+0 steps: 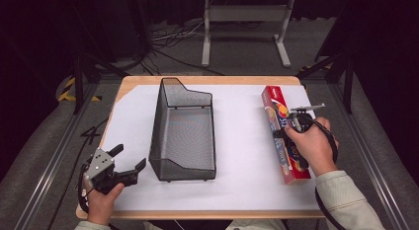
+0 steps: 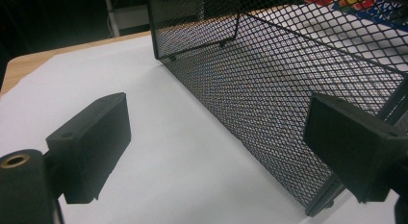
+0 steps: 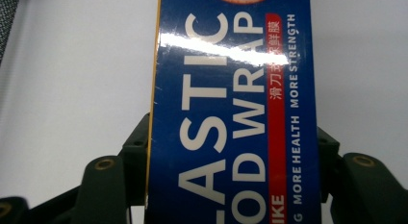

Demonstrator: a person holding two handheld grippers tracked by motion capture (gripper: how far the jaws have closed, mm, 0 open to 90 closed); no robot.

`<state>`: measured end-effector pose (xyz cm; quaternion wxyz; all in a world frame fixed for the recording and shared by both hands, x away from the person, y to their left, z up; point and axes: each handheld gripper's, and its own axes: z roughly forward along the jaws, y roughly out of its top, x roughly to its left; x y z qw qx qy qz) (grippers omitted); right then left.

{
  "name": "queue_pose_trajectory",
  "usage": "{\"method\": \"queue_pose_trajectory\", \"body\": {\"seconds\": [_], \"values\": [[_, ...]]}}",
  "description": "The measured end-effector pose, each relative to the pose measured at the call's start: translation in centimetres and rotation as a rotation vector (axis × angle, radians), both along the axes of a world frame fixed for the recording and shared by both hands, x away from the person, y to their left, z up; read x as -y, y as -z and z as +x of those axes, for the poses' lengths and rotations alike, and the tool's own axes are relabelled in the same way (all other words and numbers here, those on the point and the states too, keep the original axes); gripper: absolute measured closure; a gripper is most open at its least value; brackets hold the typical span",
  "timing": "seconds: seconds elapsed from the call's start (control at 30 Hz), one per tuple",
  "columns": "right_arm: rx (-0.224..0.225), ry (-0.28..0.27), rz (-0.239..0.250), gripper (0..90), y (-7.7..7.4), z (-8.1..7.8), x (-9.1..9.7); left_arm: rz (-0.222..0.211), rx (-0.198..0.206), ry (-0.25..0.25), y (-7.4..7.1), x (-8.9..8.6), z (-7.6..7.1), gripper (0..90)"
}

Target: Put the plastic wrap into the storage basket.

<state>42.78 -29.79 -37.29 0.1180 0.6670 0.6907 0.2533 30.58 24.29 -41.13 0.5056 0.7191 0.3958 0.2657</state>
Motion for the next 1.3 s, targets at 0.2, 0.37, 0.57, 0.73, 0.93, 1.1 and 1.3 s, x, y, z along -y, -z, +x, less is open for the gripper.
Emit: {"method": "queue_pose_trajectory", "body": {"seconds": [0.2, 0.37, 0.57, 0.73, 0.93, 1.1, 1.3], "values": [[0.021, -0.005, 0.000, 39.8, -1.1, -0.5, 0.1, 0.002, -0.002, 0.000, 0.0, 0.0, 0.0, 10.1], [0.030, -0.011, 0.007, 39.8, -1.9, -0.8, 0.2, 0.001, -0.001, 0.000, 0.0, 0.0, 0.0, 10.1], [0.044, -0.017, 0.002, 39.8, -2.7, -1.2, 0.4, 0.005, -0.002, 0.000, 0.0, 0.1, 0.0, 10.1], [0.049, -0.037, 0.003, 39.8, -3.3, -1.4, -0.1, 0.005, -0.001, 0.000, 0.0, 0.1, 0.0, 10.1], [0.062, -0.072, 0.028, 39.8, -4.1, -1.5, -1.4, 0.006, -0.001, -0.001, 0.0, 0.0, 0.0, 10.1], [0.058, -0.112, 0.042, 39.8, -4.6, -1.4, -3.1, 0.005, 0.000, 0.000, 0.0, 0.0, -0.1, 10.1], [0.058, -0.151, 0.049, 39.8, -5.3, -1.4, -4.7, 0.005, 0.001, 0.001, 0.0, 0.0, 0.0, 10.1]]}}
